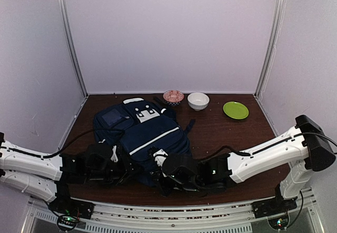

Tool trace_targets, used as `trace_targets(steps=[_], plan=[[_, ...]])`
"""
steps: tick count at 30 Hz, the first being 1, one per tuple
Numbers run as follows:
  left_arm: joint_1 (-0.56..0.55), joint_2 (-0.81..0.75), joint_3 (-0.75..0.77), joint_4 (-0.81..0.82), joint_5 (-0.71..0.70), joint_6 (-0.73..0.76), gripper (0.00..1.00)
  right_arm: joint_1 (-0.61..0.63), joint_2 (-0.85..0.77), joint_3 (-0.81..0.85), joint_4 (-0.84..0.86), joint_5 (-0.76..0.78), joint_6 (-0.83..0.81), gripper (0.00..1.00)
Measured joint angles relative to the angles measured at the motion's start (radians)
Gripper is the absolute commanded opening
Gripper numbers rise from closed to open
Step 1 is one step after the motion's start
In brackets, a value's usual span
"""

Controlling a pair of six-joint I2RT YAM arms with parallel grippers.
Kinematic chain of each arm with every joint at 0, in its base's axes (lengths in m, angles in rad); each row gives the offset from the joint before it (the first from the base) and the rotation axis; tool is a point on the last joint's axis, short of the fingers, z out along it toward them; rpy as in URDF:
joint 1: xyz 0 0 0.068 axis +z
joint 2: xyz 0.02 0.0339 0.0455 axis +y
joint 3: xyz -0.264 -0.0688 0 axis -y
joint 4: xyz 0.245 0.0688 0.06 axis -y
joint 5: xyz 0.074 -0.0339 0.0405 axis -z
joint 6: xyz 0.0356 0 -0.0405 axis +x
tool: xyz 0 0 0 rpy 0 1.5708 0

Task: Pack the student bag
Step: Zip the student bag at the center of the board.

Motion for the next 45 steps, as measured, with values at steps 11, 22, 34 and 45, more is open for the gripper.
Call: trace_targets(steps=[11,22,34,45], plan=[[0.003,-0.258,-0.06,-0.139,-0.052,-0.007,0.0,0.01,-0.061,-0.057,0.009,0.047,0.016,0.0],[0.026,-0.631,-0.134,-0.444,-0.097,0.005,0.0,-0.021,-0.143,-0.193,0.048,0.068,0.123,0.0],[0.032,-0.855,-0.088,-0.784,-0.182,-0.003,0.0,-0.109,-0.134,-0.238,0.168,-0.07,0.245,0.0],[0.035,-0.917,-0.002,-1.146,-0.349,-0.023,0.0,-0.137,-0.175,-0.342,0.231,-0.129,0.18,0.0]])
